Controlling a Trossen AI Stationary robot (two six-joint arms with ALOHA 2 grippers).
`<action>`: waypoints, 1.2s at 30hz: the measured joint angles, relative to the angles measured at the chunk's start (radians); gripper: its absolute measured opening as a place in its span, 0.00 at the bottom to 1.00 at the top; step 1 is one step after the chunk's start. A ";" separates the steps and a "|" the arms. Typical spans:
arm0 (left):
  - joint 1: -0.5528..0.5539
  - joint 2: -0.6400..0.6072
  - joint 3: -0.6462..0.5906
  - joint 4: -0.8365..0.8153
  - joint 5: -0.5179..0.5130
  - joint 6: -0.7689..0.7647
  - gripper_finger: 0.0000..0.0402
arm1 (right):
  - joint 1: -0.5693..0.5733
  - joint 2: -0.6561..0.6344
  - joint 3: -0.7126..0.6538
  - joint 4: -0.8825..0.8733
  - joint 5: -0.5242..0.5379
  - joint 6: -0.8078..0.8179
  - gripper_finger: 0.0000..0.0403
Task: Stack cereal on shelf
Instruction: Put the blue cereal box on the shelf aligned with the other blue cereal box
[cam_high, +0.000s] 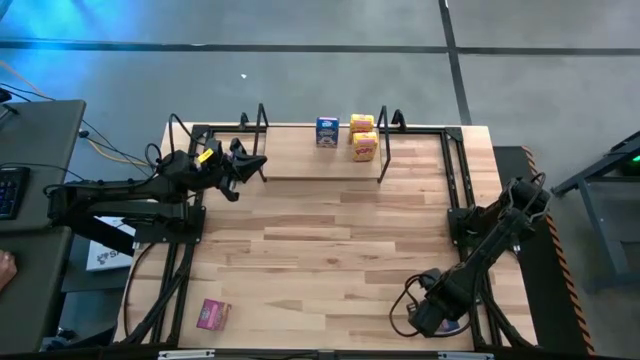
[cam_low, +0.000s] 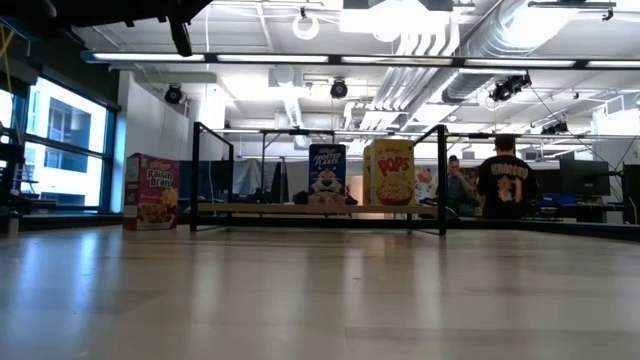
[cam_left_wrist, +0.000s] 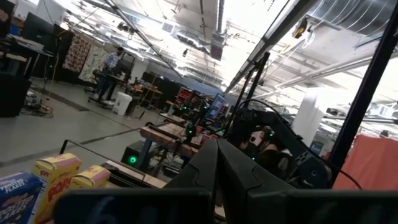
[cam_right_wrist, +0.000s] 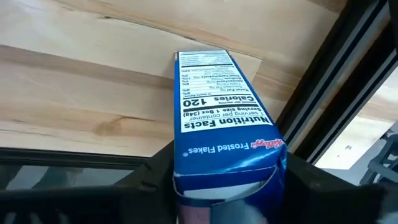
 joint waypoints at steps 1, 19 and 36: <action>0.000 0.000 0.000 0.000 -0.001 0.000 0.00 | 0.000 -0.001 0.000 0.003 0.000 -0.014 0.38; 0.000 0.000 0.000 0.072 -0.001 0.001 0.00 | -0.259 -0.202 0.200 0.056 0.473 -0.943 0.34; 0.000 -0.002 0.000 0.107 0.002 -0.096 0.00 | -1.028 0.146 0.770 -0.089 0.585 -2.040 0.34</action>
